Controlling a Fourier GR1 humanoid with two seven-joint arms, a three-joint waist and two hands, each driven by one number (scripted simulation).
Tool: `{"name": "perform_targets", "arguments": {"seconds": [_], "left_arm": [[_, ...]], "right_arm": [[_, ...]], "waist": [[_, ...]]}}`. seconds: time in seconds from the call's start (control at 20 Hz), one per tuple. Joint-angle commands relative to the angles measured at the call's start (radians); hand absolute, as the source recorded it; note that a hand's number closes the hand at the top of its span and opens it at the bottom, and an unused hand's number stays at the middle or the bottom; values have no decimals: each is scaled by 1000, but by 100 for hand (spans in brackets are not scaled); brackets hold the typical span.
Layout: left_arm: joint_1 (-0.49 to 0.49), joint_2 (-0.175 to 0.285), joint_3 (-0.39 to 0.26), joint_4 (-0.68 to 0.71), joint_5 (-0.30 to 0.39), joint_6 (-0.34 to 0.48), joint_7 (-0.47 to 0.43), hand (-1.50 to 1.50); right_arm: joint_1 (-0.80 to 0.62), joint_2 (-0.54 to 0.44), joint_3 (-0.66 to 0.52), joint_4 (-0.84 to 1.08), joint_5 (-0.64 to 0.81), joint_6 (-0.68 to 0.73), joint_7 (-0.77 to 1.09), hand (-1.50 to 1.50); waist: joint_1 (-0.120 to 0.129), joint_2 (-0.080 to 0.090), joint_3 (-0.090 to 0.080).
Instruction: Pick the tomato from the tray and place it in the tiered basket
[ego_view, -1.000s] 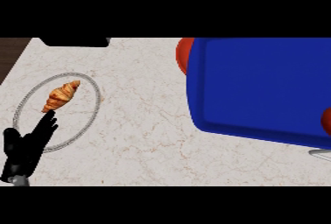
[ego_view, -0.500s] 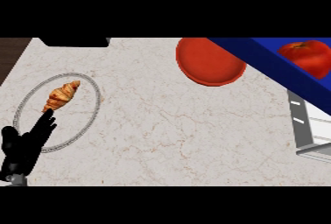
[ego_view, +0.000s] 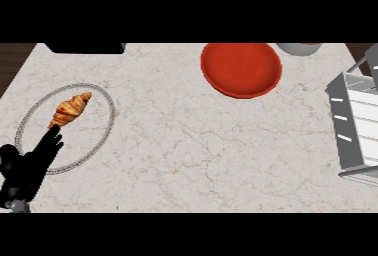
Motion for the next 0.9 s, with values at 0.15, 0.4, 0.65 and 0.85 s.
{"name": "perform_targets", "arguments": {"seconds": [0.15,0.4,0.65,0.85], "left_arm": [[8,30,30,-7,9,-12,3,0],[39,-18,-3,-35,1,-2,-4,0],[-17,-15,-1,5,-8,10,0,0],[27,-21,4,-14,-15,22,-2,0]], "right_arm": [[48,37,-103,21,-63,-42,50,-150],[-7,23,-195,5,-128,-139,15,-150],[-86,-53,-329,-22,-227,-89,98,-150],[-99,-123,-459,18,-319,-8,194,-150]], "waist": [[-13,-3,2],[-8,-4,2],[-24,-6,1],[-27,-8,2]]}}
